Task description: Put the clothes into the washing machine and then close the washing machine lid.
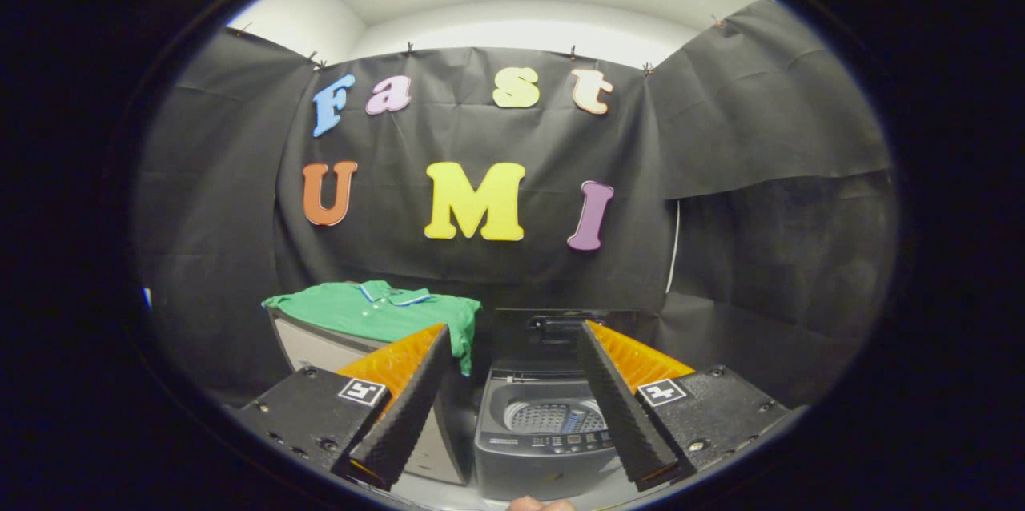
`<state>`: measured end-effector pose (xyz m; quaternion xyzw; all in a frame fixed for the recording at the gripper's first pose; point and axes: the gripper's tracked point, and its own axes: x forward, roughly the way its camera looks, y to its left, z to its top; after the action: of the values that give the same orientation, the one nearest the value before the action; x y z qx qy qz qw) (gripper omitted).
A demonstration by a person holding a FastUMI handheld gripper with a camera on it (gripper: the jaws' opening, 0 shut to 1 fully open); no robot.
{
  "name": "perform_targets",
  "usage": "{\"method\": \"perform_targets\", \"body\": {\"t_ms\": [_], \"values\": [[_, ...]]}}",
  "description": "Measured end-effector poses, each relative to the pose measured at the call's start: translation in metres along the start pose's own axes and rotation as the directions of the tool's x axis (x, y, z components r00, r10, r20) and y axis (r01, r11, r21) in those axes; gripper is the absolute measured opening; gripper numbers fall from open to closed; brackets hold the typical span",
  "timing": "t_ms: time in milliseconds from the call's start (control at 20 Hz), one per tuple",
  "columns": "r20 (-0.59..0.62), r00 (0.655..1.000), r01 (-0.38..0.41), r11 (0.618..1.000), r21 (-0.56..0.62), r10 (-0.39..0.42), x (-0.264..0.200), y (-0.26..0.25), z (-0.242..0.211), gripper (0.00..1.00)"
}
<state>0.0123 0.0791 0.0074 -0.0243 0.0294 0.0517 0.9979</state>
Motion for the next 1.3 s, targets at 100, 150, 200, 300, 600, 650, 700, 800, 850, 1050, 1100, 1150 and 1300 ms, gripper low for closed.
{"method": "perform_targets", "body": {"t_ms": [100, 150, 200, 300, 600, 650, 700, 800, 850, 1050, 1100, 1150, 1300], "values": [[-0.004, 1.0, -0.002, 1.0, 0.01, 0.002, 0.008, 0.019, 0.007, 0.99], [-0.007, 1.0, -0.006, 1.0, 0.013, 0.006, 0.012, 0.029, 0.01, 0.99], [-0.015, 1.0, -0.014, 1.0, 0.015, 0.015, 0.016, 0.04, 0.012, 0.99], [-0.028, 0.999, -0.043, 0.999, 0.024, 0.044, 0.022, 0.064, 0.019, 0.99], [-0.107, 0.983, -0.146, 0.987, 0.064, 0.152, 0.06, 0.125, 0.031, 0.99], [-0.123, 0.978, -0.162, 0.985, 0.065, 0.169, 0.068, 0.134, 0.032, 0.99], [-0.136, 0.972, -0.183, 0.981, 0.069, 0.191, 0.077, 0.144, 0.033, 0.99], [-0.162, 0.959, -0.224, 0.972, 0.075, 0.234, 0.098, 0.163, 0.034, 0.99], [-0.174, 0.952, -0.242, 0.967, 0.078, 0.253, 0.111, 0.171, 0.034, 0.99], [-0.29, 0.908, -0.288, 0.953, 0.093, 0.303, 0.16, 0.204, 0.018, 0.99], [-0.312, 0.895, -0.303, 0.947, 0.102, 0.32, 0.173, 0.213, 0.015, 0.99], [-0.35, 0.878, -0.312, 0.945, 0.102, 0.327, 0.185, 0.218, 0.01, 0.99], [-0.465, 0.813, -0.342, 0.934, 0.105, 0.35, 0.215, 0.241, -0.006, 0.99]]}}
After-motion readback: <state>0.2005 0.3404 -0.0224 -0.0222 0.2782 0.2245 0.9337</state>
